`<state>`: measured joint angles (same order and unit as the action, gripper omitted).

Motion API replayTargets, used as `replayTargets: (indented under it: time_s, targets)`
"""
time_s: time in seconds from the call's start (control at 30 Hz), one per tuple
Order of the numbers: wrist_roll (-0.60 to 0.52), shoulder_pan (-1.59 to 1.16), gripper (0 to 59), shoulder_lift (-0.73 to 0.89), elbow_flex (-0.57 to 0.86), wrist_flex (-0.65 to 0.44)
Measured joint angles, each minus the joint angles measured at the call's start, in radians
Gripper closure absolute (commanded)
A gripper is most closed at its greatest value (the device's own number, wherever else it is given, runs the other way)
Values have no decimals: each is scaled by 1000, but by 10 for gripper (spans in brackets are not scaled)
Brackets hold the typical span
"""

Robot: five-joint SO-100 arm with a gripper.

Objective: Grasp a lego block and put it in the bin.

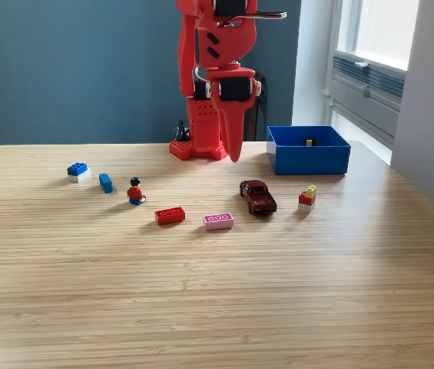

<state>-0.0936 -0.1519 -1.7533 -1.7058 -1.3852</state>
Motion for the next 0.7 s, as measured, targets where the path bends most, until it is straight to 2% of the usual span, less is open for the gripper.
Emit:
replayTargets:
  time_s: [0.4,0.7]
  targets:
    - [-29,110,382,0,-32,117]
    - [-207,241,398,0,-130,135]
